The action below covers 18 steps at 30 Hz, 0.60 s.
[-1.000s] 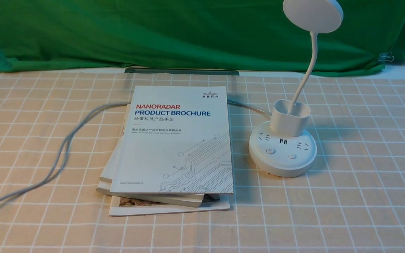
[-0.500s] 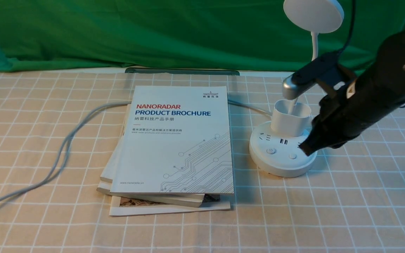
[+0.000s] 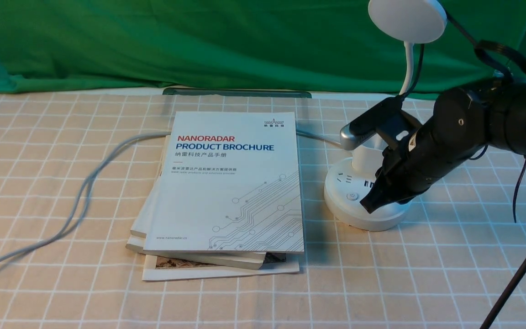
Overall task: Turn on the table lamp on the light coffee tablecloth with your hand.
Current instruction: 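Press the button on the base of the white desk lamp with the right gripper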
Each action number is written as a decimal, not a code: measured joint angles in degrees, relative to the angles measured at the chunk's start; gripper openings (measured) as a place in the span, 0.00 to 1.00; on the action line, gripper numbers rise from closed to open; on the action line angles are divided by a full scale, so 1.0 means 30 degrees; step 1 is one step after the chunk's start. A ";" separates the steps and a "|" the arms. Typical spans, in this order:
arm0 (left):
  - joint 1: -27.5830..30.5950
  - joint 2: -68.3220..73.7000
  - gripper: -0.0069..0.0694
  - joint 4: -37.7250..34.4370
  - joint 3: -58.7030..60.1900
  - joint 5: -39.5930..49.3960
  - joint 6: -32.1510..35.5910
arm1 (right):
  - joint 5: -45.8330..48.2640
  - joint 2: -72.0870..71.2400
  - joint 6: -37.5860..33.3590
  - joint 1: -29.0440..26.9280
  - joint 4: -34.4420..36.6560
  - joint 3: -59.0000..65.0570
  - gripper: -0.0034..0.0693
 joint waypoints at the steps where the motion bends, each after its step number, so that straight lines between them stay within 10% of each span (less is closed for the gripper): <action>1: 0.0000 0.0000 0.12 0.0000 0.0000 0.0000 0.0000 | -0.0050 0.0075 0.0000 0.0000 -0.0018 0.0000 0.09; 18: 0.0000 0.0000 0.12 0.0000 0.0000 0.0000 0.0000 | -0.0507 0.0804 0.0669 0.0000 -0.0478 0.0000 0.09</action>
